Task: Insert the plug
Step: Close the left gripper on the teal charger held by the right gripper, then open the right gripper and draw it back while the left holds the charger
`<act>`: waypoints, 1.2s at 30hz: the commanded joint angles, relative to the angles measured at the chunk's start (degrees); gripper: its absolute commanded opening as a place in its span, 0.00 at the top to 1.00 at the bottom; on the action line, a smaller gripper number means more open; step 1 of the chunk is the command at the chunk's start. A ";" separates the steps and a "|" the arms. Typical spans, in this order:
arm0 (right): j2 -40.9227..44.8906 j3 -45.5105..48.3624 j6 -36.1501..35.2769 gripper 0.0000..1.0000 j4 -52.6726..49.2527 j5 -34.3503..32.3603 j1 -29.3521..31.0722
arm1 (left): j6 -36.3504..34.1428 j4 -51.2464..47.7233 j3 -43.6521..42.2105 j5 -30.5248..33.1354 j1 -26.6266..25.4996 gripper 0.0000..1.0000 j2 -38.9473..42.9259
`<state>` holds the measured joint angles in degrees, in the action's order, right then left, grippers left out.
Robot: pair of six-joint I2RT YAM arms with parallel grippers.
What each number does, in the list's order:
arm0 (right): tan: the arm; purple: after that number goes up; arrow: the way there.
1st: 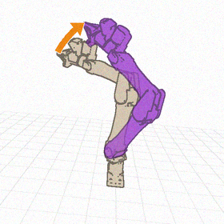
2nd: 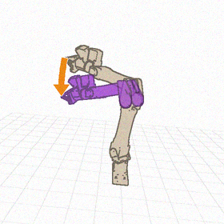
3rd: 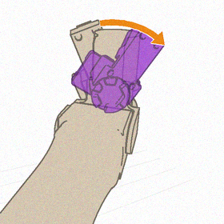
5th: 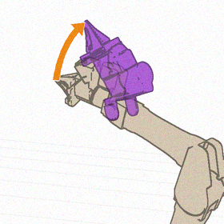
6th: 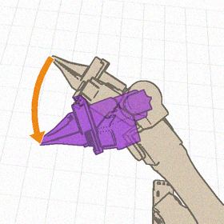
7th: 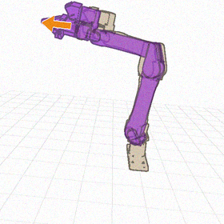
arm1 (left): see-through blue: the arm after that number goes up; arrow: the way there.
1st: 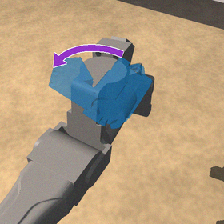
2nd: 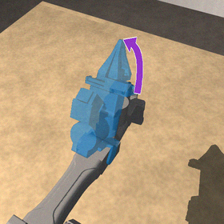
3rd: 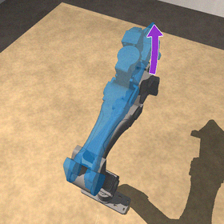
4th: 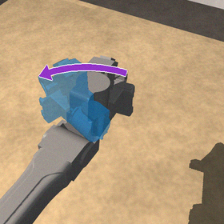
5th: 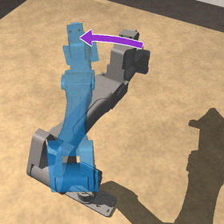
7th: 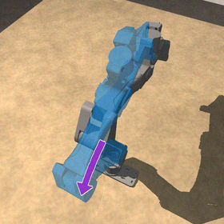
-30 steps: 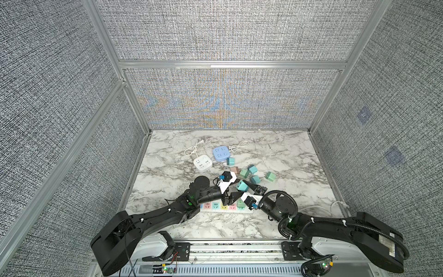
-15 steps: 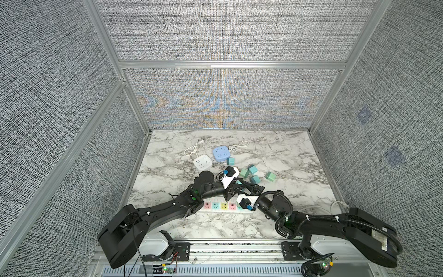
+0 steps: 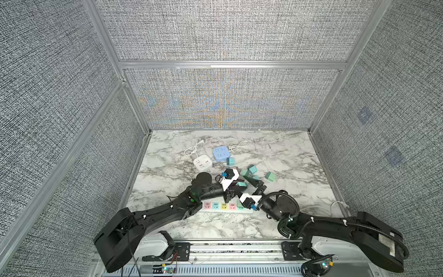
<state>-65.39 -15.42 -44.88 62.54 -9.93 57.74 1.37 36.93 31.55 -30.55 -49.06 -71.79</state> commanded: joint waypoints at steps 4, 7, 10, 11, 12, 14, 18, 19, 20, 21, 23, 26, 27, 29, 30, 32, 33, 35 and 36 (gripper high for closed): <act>8.30 0.16 7.40 0.01 -3.76 -0.90 0.01 | 2.04 -5.19 -3.78 11.10 -0.08 1.00 6.83; 12.01 1.16 8.12 0.06 -8.61 0.17 0.01 | 1.93 -2.69 -7.71 19.47 -0.07 1.00 12.18; 14.19 2.21 8.94 0.01 -9.19 -3.22 -0.08 | 1.76 0.43 -11.77 25.74 -0.01 1.00 17.60; 14.68 2.76 8.67 0.00 -8.71 -3.95 -0.08 | 1.55 1.13 -12.94 27.53 0.01 1.00 19.25; 15.14 3.16 8.52 0.00 -8.34 -4.65 -0.14 | 1.00 1.80 -13.97 28.79 -0.06 1.00 20.71; 15.54 3.50 8.94 0.00 -8.14 -5.97 -0.34 | -0.04 3.05 -15.78 31.05 -0.09 1.00 22.99; 15.29 5.22 11.40 0.01 -4.75 -9.94 -1.30 | -2.96 4.13 -17.68 33.37 -0.06 1.00 24.91; 15.28 6.35 12.01 0.01 -2.17 -11.00 -1.56 | -3.93 3.88 -17.94 33.87 -0.03 1.00 25.30; 15.44 7.34 12.63 0.01 -0.17 -11.96 -1.79 | -5.19 4.09 -18.38 34.45 -0.03 1.00 25.69; 15.69 8.12 13.51 0.01 1.18 -13.11 -2.03 | -6.56 4.53 -18.87 35.11 -0.07 1.00 26.13; 17.12 9.02 17.26 0.00 1.32 -17.48 -3.03 | -13.21 6.55 -20.84 34.61 -0.07 1.00 26.98; 19.29 10.45 24.41 0.01 -2.32 -21.12 -6.88 | -20.53 8.77 -23.13 35.03 -0.07 1.00 27.94; 19.89 10.50 26.01 0.01 -4.19 -21.78 -7.92 | -21.17 8.40 -23.19 35.41 -0.08 1.00 28.30; 21.97 10.24 30.24 0.00 -9.72 -23.58 -10.96 | -25.31 2.84 -21.54 33.19 -0.09 1.00 28.96; 23.10 10.41 31.99 0.00 -11.55 -23.45 -12.42 | -26.07 -0.51 -20.20 32.52 -0.10 1.00 29.14; 27.06 11.78 36.70 0.01 -14.44 -23.03 -16.01 | -27.65 -9.69 -15.94 31.46 -0.21 1.00 28.87; 28.64 12.33 38.36 0.01 -15.68 -22.53 -17.44 | -28.02 -13.53 -14.12 31.42 -0.37 1.00 28.46; 31.71 12.78 42.00 0.00 -19.06 -21.67 -20.68 | -28.43 -20.35 -10.65 31.51 -1.17 1.00 27.38; 32.95 12.94 44.08 0.01 -20.67 -21.70 -22.49 | -28.56 -23.16 -9.20 31.45 -1.71 1.00 26.88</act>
<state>-35.00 -2.85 -9.89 47.68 -31.16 38.04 -24.16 25.89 19.57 2.28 -50.04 -44.10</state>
